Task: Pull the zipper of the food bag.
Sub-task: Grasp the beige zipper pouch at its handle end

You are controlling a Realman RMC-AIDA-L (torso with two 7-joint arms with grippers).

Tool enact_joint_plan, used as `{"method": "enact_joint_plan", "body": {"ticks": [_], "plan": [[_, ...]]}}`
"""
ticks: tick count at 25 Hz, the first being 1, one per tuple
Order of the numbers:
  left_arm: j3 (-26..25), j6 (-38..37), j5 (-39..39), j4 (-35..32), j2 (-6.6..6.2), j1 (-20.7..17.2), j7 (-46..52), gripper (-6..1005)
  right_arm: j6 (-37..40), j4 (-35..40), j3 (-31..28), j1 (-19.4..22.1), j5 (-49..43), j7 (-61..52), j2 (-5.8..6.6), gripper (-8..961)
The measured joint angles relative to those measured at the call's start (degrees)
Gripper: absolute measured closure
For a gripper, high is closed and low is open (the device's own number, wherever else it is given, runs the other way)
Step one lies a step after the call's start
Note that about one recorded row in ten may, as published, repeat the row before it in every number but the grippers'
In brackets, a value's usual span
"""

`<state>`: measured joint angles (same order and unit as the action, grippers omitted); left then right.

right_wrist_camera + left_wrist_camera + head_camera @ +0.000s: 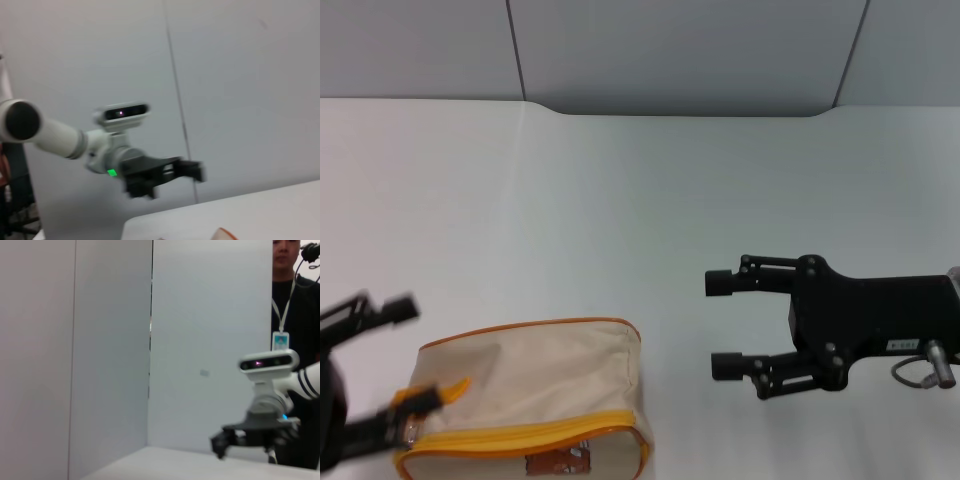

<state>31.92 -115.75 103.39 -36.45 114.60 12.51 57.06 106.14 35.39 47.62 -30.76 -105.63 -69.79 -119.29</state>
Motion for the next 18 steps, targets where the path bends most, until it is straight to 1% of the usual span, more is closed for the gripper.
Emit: {"method": "enact_joint_plan", "body": {"ticks": [1,2,3,4,5,6,7,8,9,10,11,12,15,16,18], "plan": [[2.94,0.00,-2.57,-1.81,-0.23,-2.35,-0.22,175,-0.83,-0.29,-0.65,0.00,0.04,0.00,0.00,118],[7.01,0.22,-5.22,-4.05,-0.47,-7.39,-2.96,175,-1.04,-0.63,-1.53,0.00,0.33,0.04,0.01,118],[7.01,0.22,-5.22,-4.05,-0.47,-7.39,-2.96,175,-1.04,-0.63,-1.53,0.00,0.33,0.04,0.01,118],[7.31,0.34,-5.34,-4.01,-0.47,-8.87,-4.62,174,-1.11,-0.89,-1.84,0.02,0.68,0.09,0.01,118],[7.00,0.48,-5.29,-1.72,-0.34,-11.84,-9.08,174,-1.19,-1.29,-2.20,0.08,1.41,0.51,0.02,118],[7.00,0.48,-5.29,-1.72,-0.34,-11.84,-9.08,174,-1.19,-1.29,-2.20,0.08,1.41,0.51,0.02,118],[6.95,0.73,-5.29,-0.19,-0.11,-13.47,-11.71,174,-1.22,-1.41,-2.55,0.17,2.05,0.90,0.02,118],[6.95,0.73,-5.29,-0.19,-0.11,-13.47,-11.71,174,-1.22,-1.41,-2.55,0.17,2.05,0.90,0.02,118],[6.67,1.10,-5.28,0.39,0.14,-14.08,-13.07,174,-1.21,-1.41,-2.75,0.20,2.28,0.97,0.02,118],[5.43,2.34,-5.21,1.79,0.79,-15.32,-15.92,174,-1.18,-1.43,-3.07,0.22,2.70,1.00,0.02,119],[5.43,2.34,-5.21,1.79,0.79,-15.32,-15.92,174,-1.18,-1.43,-3.07,0.22,2.70,1.00,0.02,119],[3.77,4.11,-4.88,3.23,1.20,-15.94,-17.67,174,-1.19,-1.44,-3.12,-0.01,2.96,1.01,0.02,119],[3.19,5.06,-4.60,3.88,1.26,-16.04,-18.00,174,-1.20,-1.46,-3.11,-0.44,2.99,1.02,0.02,119],[2.34,7.58,-3.33,6.09,1.32,-15.93,-18.28,174,-1.21,-1.46,-3.12,-0.61,3.00,1.02,0.02,119],[2.20,8.77,-2.49,7.27,1.33,-15.67,-18.33,174,-1.23,-1.47,-3.10,-0.95,3.01,1.04,0.02,119]]}}
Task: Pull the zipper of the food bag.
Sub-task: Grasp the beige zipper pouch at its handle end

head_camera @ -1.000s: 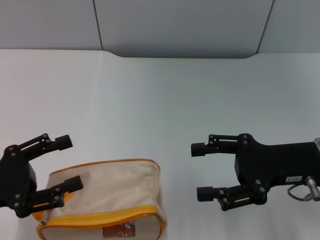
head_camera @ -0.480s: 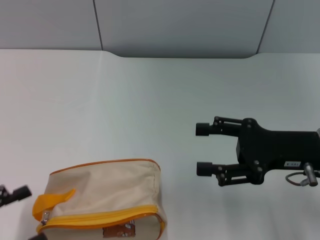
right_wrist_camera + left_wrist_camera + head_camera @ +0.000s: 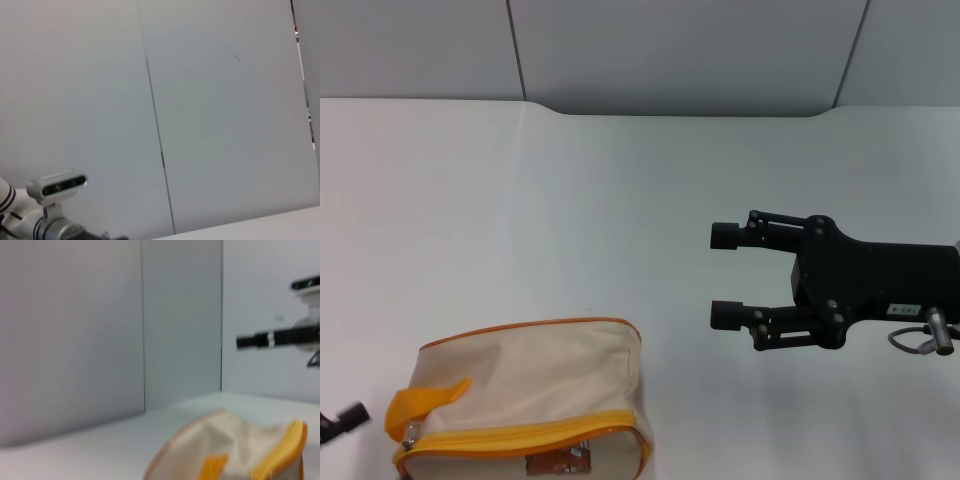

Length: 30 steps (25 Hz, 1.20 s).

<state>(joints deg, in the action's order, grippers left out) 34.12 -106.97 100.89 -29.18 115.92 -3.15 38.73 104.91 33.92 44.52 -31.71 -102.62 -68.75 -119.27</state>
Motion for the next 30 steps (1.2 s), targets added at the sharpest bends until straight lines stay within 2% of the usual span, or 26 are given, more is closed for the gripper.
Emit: {"method": "enact_joint_plan", "body": {"ticks": [3,9,11,17,20,30], "plan": [[-0.11,2.48,2.18,2.59,0.12,0.80,-0.20,174,-0.03,0.00,0.01,-0.41,0.01,0.00,0.02,118],[-0.24,3.61,3.01,3.88,1.30,1.62,-0.71,175,-1.22,0.03,0.05,-1.42,0.05,-0.20,0.10,118],[-0.24,6.35,3.02,3.92,2.36,2.33,-1.14,175,-1.56,0.02,0.04,-1.80,0.06,-0.40,0.10,119],[-0.45,7.95,2.80,4.99,2.45,3.44,-2.80,295,-2.14,0.00,0.04,-2.13,0.06,-0.54,0.09,119],[-0.49,7.83,2.93,5.19,2.46,4.23,-3.58,493,-2.17,0.00,0.04,-2.12,0.06,-0.62,0.02,119],[-0.98,5.02,2.84,4.95,2.41,5.85,-6.30,678,-2.20,0.00,0.04,-1.68,1.46,-0.45,0.00,118]]}}
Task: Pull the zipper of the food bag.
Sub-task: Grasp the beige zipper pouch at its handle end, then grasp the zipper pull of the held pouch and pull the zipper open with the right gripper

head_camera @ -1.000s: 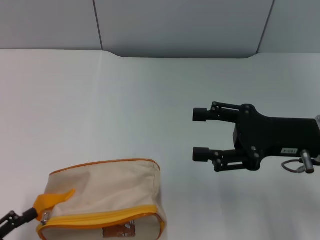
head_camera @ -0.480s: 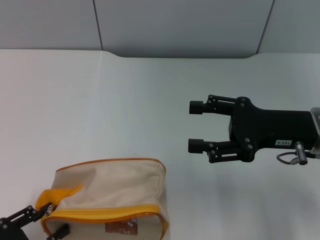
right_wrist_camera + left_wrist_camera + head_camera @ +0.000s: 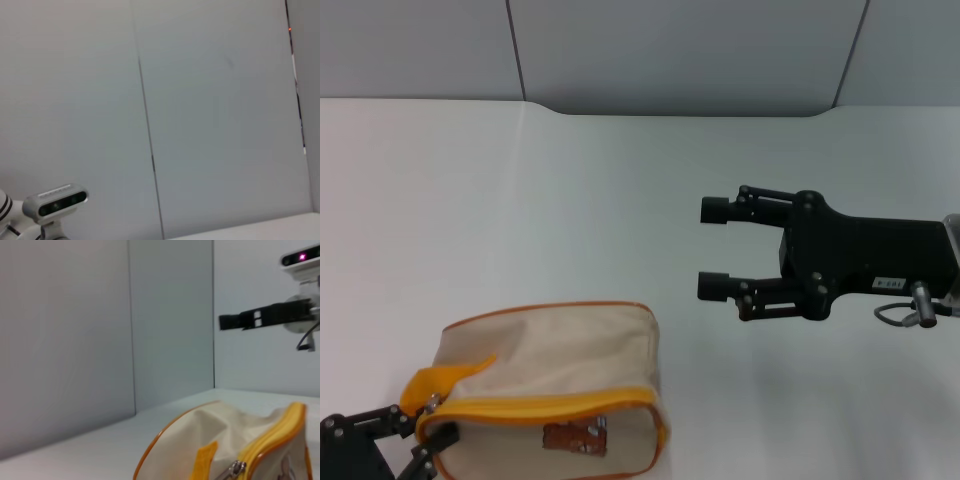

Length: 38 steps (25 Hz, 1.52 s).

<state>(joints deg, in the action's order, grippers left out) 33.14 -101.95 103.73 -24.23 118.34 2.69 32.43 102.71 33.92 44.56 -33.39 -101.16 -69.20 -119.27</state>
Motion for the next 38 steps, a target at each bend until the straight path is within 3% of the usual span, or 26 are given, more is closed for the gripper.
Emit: {"method": "enact_joint_plan", "body": {"ticks": [5,11,17,20,24,25,26,30,38], "plan": [[-1.06,-1.28,-0.03,-0.14,0.12,1.69,-3.10,806,-0.19,-0.51,-0.11,0.20,2.01,0.19,0.00,118],[-3.03,-2.95,-0.22,-0.87,0.17,3.77,-6.86,856,-0.39,-2.02,-0.50,0.91,4.21,4.16,-0.08,118],[-5.56,-8.14,-1.16,-7.88,0.15,9.20,-9.30,870,-3.07,-12.25,-0.08,1.68,12.96,28.41,-0.38,119],[-5.39,-8.44,-1.22,-12.78,-0.10,14.62,-7.93,875,-4.25,-20.43,0.09,0.72,17.28,42.56,-0.53,119],[-5.20,-7.77,-0.41,-14.78,-0.16,18.03,-6.15,881,-5.63,-31.90,-0.40,-2.54,18.36,63.03,-0.60,119],[-5.17,-7.15,0.27,-15.08,-0.16,19.77,-5.91,883,-7.37,-37.78,-1.94,-4.51,18.41,74.17,-0.60,119],[-5.17,-7.15,0.27,-15.08,-0.16,19.77,-5.91,885,-7.37,-37.78,-1.94,-4.51,18.41,74.17,-0.60,119],[-5.09,-6.08,0.55,-15.13,-0.13,21.12,-5.89,891,-10.20,-45.93,-7.08,-6.50,17.68,91.28,-0.61,119],[-4.72,-6.27,0.59,-14.89,0.07,21.36,-5.65,893,-11.69,-49.85,-11.10,-8.02,13.88,96.47,-0.61,118]]}}
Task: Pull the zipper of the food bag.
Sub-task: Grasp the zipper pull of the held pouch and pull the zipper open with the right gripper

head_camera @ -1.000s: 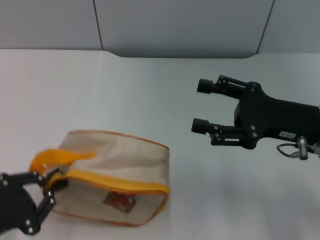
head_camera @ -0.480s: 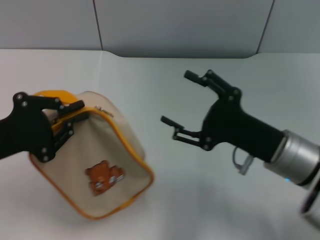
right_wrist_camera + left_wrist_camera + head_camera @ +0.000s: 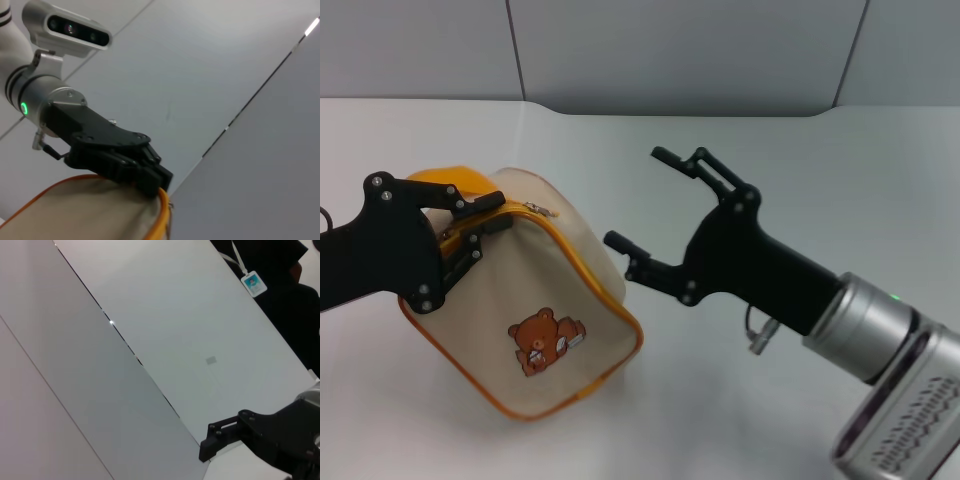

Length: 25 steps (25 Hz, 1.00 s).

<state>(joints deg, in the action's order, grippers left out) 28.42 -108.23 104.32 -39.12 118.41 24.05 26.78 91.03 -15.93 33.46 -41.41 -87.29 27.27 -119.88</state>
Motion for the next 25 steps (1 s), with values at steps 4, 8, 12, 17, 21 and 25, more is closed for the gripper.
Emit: {"method": "enact_joint_plan", "body": {"ticks": [4,8,12,17,21,25], "plan": [[0.14,0.08,0.01,0.30,0.07,0.16,0.30,899,-4.11,-2.03,-8.44,-0.85,-9.17,2.76,0.00,118],[0.16,0.06,0.01,0.44,0.11,0.21,0.30,901,-8.85,-3.85,-18.25,-0.93,-19.39,4.10,0.00,119],[0.14,0.06,0.00,0.45,0.08,0.23,0.29,901,-11.82,-5.59,-26.86,-0.64,-27.04,4.22,0.00,119],[0.14,-0.01,0.00,0.53,0.07,0.10,0.29,900,-13.63,-6.85,-29.54,-1.20,-28.57,4.24,0.00,198],[0.16,-0.14,-0.01,0.59,0.07,0.07,0.29,905,-14.07,-7.61,-30.57,-1.41,-28.64,4.26,0.00,261],[0.17,-0.15,-0.01,0.65,0.07,0.08,0.29,910,-14.11,-7.94,-31.12,-1.41,-28.71,4.26,-0.01,379]]}}
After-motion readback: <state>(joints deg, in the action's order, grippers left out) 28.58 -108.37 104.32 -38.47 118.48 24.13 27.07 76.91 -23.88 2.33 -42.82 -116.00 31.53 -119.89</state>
